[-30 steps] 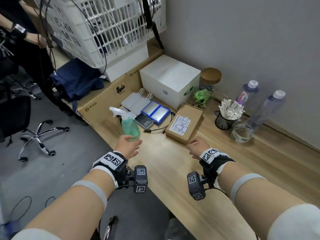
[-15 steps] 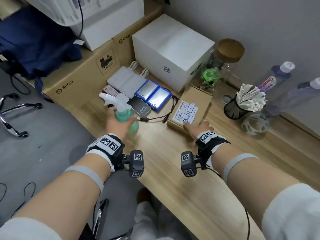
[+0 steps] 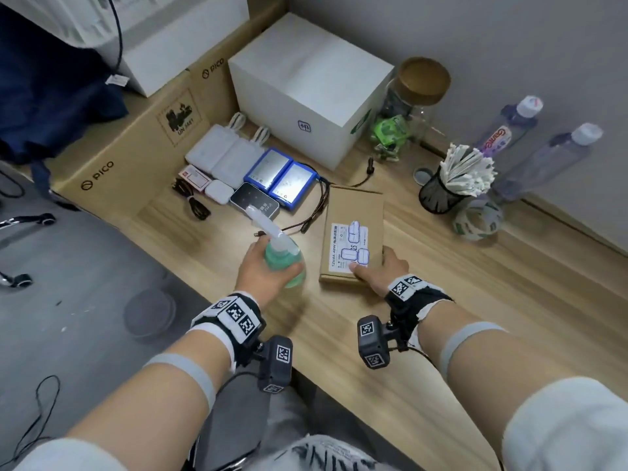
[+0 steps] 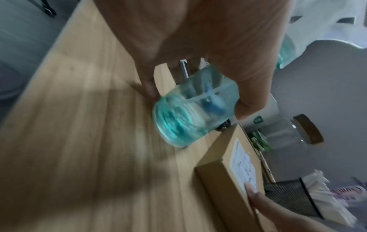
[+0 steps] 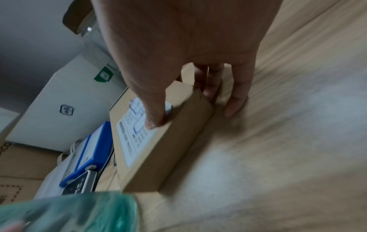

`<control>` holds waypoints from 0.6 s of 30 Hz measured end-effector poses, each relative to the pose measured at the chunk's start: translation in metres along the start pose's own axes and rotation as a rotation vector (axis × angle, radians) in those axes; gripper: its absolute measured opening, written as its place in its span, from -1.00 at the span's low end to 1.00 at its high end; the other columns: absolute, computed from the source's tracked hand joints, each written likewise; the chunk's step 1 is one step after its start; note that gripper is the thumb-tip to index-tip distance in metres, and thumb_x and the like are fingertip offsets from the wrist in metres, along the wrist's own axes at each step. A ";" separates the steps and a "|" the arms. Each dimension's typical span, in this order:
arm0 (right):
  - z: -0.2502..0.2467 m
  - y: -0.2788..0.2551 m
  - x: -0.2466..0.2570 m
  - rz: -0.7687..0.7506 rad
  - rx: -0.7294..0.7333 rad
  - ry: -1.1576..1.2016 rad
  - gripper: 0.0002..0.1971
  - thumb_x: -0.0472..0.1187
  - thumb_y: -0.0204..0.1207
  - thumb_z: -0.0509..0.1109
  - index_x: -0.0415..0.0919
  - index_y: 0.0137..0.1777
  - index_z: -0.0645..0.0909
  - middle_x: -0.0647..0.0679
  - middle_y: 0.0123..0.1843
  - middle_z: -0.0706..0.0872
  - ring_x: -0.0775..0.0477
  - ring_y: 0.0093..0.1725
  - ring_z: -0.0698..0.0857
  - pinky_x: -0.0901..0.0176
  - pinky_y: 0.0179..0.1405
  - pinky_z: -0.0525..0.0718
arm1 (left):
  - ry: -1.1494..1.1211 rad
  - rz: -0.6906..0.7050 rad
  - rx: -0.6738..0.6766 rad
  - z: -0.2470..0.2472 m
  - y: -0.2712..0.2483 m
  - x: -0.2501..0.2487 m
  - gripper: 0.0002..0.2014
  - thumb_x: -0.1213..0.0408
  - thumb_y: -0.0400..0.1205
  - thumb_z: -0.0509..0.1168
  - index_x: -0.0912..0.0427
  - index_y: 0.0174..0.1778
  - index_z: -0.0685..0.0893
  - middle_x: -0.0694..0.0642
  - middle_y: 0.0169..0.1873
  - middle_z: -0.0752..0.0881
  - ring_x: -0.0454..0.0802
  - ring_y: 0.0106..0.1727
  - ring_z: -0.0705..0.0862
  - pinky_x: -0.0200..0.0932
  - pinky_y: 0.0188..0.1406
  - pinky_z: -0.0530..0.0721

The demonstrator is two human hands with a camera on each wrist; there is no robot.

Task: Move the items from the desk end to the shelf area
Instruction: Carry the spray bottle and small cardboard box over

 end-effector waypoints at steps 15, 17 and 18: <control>0.010 -0.029 -0.066 0.034 0.013 0.513 -0.03 0.32 0.02 0.70 -0.08 0.36 0.39 -0.03 0.16 0.78 -0.10 0.08 0.79 -0.15 0.19 0.75 | -0.015 0.054 0.153 0.052 -0.013 -0.022 -0.50 0.23 0.37 0.61 -0.13 0.18 0.61 -0.03 0.08 0.75 0.06 0.19 0.70 0.00 0.33 0.62; 0.013 -0.028 -0.085 0.059 0.041 0.583 0.10 0.45 -0.19 0.68 -0.03 0.37 0.48 0.02 0.16 0.81 -0.10 0.09 0.81 -0.19 0.16 0.77 | -0.006 0.073 0.172 0.060 -0.018 -0.025 -0.55 0.26 0.39 0.61 -0.19 0.07 0.58 -0.08 0.02 0.72 0.07 0.18 0.70 0.02 0.34 0.62; 0.012 -0.032 -0.091 0.062 0.046 0.631 0.07 0.42 -0.18 0.69 -0.04 0.36 0.52 0.01 0.14 0.83 -0.10 0.08 0.82 -0.20 0.14 0.78 | -0.008 0.078 0.186 0.064 -0.021 -0.026 -0.55 0.26 0.39 0.61 -0.18 0.08 0.59 -0.08 0.03 0.73 0.06 0.17 0.71 0.04 0.35 0.62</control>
Point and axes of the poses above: each hand's wrist, its own y-axis towards the middle knuckle, its own z-axis out of the palm, x = y × z, the point moved 4 cm from there along y, towards the middle knuckle
